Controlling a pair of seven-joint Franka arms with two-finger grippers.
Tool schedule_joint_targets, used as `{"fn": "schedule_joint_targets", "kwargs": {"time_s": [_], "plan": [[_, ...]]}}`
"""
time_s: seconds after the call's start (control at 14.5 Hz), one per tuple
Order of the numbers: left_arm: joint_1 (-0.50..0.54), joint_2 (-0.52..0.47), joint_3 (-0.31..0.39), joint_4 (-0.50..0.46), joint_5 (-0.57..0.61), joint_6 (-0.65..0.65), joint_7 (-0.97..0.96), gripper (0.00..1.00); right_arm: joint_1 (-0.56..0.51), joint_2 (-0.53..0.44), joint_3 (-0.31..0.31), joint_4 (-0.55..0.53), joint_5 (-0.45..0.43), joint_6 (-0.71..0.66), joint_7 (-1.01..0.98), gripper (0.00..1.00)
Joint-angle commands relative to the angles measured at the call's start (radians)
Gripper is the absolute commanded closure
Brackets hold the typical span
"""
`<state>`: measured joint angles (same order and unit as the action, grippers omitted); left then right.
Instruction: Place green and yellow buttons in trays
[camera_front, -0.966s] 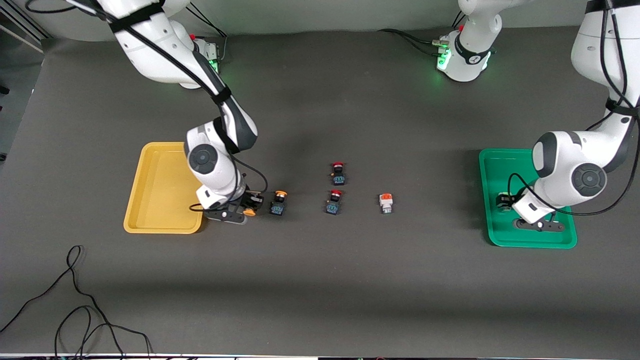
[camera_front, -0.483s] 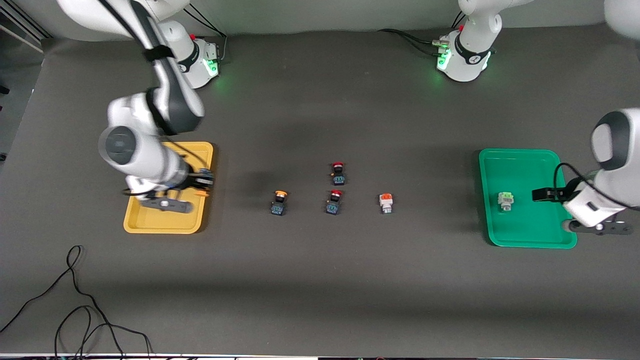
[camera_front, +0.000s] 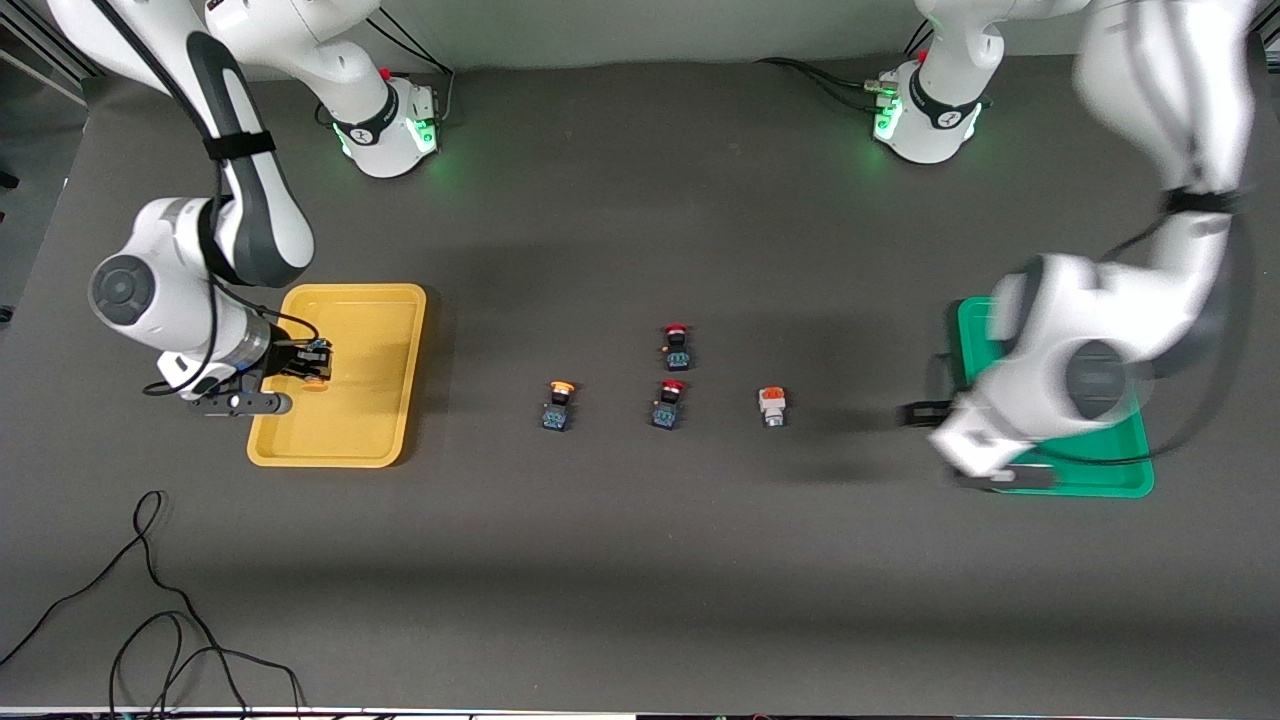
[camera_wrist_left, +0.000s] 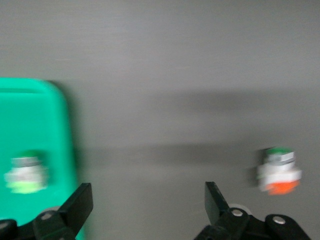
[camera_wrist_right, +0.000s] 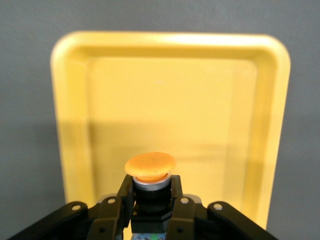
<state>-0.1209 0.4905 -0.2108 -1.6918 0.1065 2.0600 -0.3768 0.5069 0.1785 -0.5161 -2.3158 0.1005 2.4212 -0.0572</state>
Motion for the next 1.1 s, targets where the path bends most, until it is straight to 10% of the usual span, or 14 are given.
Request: {"fn": "schedule_joint_targets", "kwargs": {"time_s": [0.0, 0.9, 1.03], "plan": [[-0.127, 0.020, 0.021, 0.018, 0.001, 0.054, -0.125, 0.00, 0.021, 0.015, 0.001, -0.094, 0.013, 0.157, -0.033, 1.00], [-0.221, 0.128, 0.024, -0.144, 0.019, 0.384, -0.263, 0.00, 0.045, 0.096, 0.085, -0.119, 0.099, 0.301, -0.038, 1.00], [-0.237, 0.138, 0.027, -0.146, 0.019, 0.391, -0.287, 0.18, 0.045, 0.110, 0.088, -0.117, 0.099, 0.328, -0.038, 0.95]]}}
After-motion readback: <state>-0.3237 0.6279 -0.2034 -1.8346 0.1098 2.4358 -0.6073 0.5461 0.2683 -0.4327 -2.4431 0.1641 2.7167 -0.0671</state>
